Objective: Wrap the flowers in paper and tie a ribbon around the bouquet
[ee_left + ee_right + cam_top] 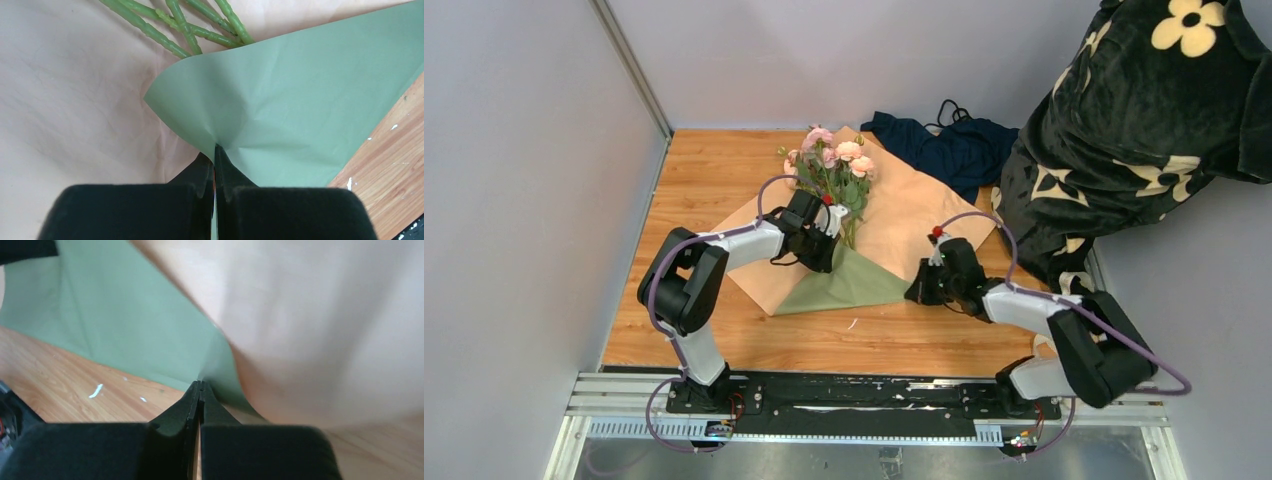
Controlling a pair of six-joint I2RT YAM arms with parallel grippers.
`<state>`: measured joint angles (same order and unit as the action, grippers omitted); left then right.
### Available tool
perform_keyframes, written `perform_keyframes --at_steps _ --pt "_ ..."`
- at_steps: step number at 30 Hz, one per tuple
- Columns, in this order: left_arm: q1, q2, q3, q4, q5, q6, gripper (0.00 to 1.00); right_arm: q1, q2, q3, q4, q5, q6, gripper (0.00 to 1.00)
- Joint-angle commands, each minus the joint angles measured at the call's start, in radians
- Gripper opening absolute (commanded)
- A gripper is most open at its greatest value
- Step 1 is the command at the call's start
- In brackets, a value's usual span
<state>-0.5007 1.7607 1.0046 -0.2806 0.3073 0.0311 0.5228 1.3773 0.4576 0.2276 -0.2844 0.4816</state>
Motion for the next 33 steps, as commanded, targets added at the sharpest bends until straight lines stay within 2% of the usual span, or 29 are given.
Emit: perform_keyframes --at_steps 1,5,8,11,13,15,17,18,22,25,26,27,29,31,33 --pt "0.005 0.014 0.006 -0.045 -0.061 0.037 0.0 -0.123 -0.124 -0.127 -0.252 0.175 0.102 0.0" --pt "0.005 0.013 0.007 -0.052 -0.049 0.039 0.0 -0.163 -0.294 -0.117 -0.344 0.251 0.149 0.0" --pt "0.005 0.012 0.006 -0.05 -0.048 0.038 0.0 -0.156 -0.363 -0.043 -0.419 0.329 0.116 0.0" --pt "0.005 0.013 0.007 -0.052 -0.045 0.034 0.0 -0.062 -0.354 0.058 -0.455 0.407 0.066 0.0" --pt "0.005 0.015 0.009 -0.057 -0.041 0.033 0.0 0.107 -0.312 0.129 -0.401 0.48 -0.023 0.0" --pt "0.005 0.014 0.009 -0.059 -0.043 0.035 0.0 0.213 -0.203 0.178 -0.301 0.411 -0.132 0.0" --pt "0.005 0.015 0.009 -0.06 -0.046 0.036 0.0 0.225 -0.09 0.243 -0.272 0.237 -0.152 0.0" --pt "0.005 0.015 0.009 -0.063 -0.046 0.036 0.0 0.226 -0.024 0.271 -0.274 0.204 -0.144 0.0" --pt "0.005 0.008 0.019 -0.082 -0.058 0.045 0.0 0.172 0.139 0.287 -0.27 0.187 -0.064 0.0" --pt "0.005 -0.008 0.075 -0.137 -0.101 0.098 0.13 0.117 0.194 0.23 -0.214 0.147 -0.013 0.0" --pt "0.005 -0.015 0.106 -0.162 -0.124 0.114 0.22 0.115 0.195 0.216 -0.207 0.157 -0.011 0.0" --pt "0.005 -0.029 0.141 -0.191 -0.152 0.142 0.35 0.115 0.195 0.207 -0.207 0.165 -0.01 0.0" --pt "0.002 -0.064 0.203 -0.241 -0.183 0.173 0.53 0.114 0.195 0.19 -0.206 0.175 -0.007 0.0" --pt "-0.031 -0.12 0.241 -0.282 -0.203 0.198 0.63 0.112 0.197 0.186 -0.205 0.173 0.002 0.0" --pt "-0.11 -0.204 0.24 -0.308 -0.224 0.242 0.67 0.108 0.202 0.18 -0.2 0.168 0.016 0.0"
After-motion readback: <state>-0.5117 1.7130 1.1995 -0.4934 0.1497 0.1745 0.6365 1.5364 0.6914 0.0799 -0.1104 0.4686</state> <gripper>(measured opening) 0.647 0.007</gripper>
